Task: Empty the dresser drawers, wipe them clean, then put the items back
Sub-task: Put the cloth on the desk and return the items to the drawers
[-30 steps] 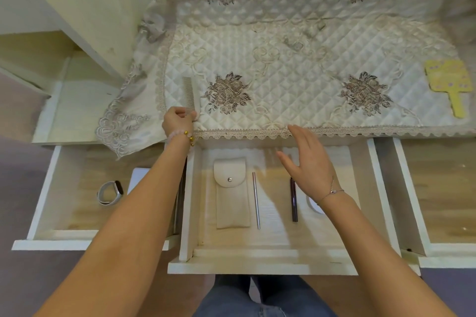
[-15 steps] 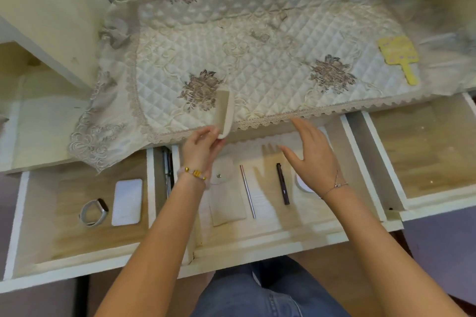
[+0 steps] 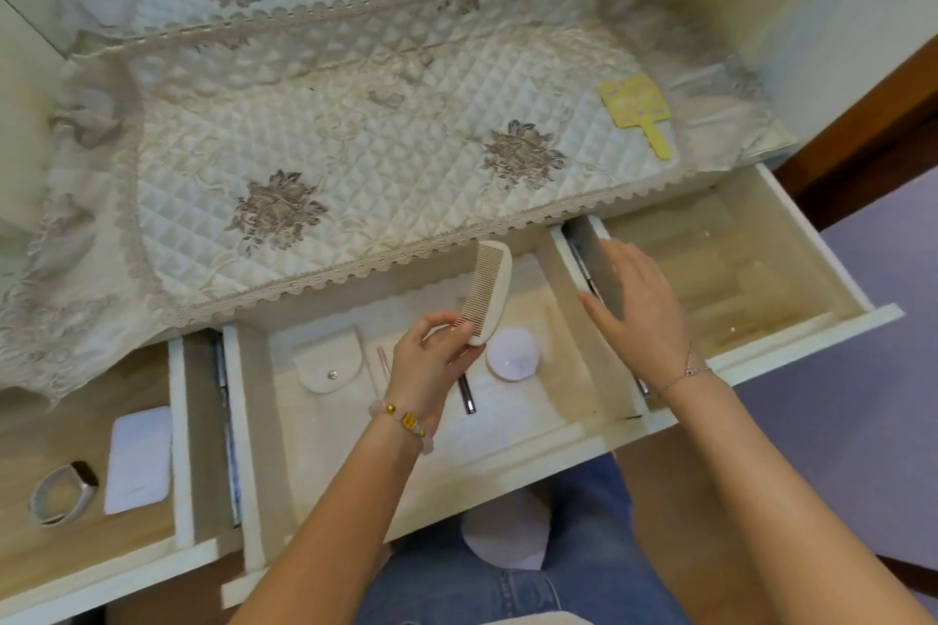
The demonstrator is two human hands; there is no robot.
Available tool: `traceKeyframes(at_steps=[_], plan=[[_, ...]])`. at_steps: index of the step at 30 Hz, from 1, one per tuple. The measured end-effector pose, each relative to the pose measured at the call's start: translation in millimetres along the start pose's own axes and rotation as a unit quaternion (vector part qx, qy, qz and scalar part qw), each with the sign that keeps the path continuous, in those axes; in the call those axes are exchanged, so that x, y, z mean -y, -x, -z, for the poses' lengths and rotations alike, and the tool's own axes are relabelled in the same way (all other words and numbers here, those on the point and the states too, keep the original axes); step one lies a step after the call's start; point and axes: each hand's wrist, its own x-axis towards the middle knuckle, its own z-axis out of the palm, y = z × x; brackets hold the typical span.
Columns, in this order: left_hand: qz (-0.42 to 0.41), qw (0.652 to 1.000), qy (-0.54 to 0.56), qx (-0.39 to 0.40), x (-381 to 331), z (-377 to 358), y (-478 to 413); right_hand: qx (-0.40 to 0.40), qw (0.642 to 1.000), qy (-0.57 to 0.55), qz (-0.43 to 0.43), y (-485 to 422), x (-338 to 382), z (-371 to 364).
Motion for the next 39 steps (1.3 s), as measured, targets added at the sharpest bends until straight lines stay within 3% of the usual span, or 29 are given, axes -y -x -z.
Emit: traceKeyframes(at_steps=[15, 22, 32, 39], plan=[[-0.031, 0.995, 0.064, -0.065, 59.8, -186.7, -17.9, 0.090, 0.994, -0.054, 0.033, -62.4, -164.6, 70.0], [-0.039, 0.994, 0.057, -0.088, 51.5, -225.7, -49.7, 0.073, 0.995, -0.068, 0.021, -116.8, -205.6, 77.9], [-0.030, 0.992, 0.062, -0.106, 36.1, -235.5, -84.3, 0.068, 0.970, -0.182, -0.144, -224.6, -195.1, 29.5], [-0.023, 0.992, 0.056, -0.111, 37.4, -229.1, -90.4, 0.070, 0.968, -0.138, -0.197, -245.9, -187.9, 15.3]])
